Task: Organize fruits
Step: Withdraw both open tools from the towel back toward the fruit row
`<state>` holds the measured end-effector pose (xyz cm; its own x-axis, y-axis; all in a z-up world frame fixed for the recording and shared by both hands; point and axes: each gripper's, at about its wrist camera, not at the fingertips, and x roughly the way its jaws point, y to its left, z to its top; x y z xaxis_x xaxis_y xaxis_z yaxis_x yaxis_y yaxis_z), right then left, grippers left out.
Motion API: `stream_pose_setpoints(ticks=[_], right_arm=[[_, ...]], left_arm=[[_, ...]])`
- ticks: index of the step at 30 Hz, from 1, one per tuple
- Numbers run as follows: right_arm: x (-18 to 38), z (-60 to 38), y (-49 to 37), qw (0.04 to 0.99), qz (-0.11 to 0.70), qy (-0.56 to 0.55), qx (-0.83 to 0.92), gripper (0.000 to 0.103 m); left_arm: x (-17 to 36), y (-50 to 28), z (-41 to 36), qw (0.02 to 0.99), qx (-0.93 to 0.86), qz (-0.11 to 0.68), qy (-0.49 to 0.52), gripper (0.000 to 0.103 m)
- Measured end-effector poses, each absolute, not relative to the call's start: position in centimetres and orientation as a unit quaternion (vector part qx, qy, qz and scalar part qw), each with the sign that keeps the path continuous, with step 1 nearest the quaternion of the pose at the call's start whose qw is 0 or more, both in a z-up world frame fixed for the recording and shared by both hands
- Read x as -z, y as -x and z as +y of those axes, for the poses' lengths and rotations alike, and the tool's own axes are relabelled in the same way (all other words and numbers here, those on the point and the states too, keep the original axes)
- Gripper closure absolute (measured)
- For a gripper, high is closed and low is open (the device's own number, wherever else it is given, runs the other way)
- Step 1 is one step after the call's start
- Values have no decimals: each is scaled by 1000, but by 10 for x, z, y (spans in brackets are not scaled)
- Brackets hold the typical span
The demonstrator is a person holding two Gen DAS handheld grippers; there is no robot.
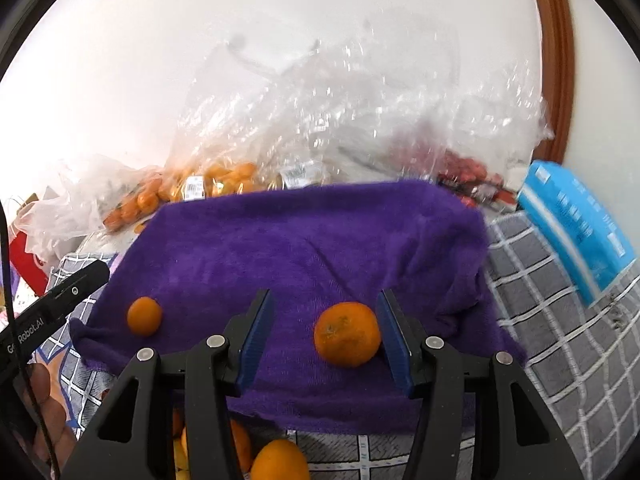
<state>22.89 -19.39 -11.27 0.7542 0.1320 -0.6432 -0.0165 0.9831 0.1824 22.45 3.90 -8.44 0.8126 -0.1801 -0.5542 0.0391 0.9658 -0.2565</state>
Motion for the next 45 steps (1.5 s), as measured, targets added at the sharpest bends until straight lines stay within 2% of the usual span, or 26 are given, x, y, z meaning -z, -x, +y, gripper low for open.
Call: stream_pose_setpoints(ticks=[4, 10, 14, 31, 45], right_arm=[[92, -193, -215, 935, 341, -82, -44, 50], [74, -197, -187, 938, 336, -75, -26, 50], [72, -204, -169, 929, 352, -106, -41, 50], [56, -203, -86, 927, 360, -102, -38, 50], [60, -193, -54, 926, 359, -102, -52, 50]], left_arm=[[66, -214, 42, 938, 60, 314, 136, 55], [57, -185, 38, 946, 49, 304, 104, 53], [59, -166, 39, 939, 52, 323, 102, 53], [62, -95, 42, 929, 46, 357, 83, 50], [91, -70, 47, 912, 26, 403, 71, 50]])
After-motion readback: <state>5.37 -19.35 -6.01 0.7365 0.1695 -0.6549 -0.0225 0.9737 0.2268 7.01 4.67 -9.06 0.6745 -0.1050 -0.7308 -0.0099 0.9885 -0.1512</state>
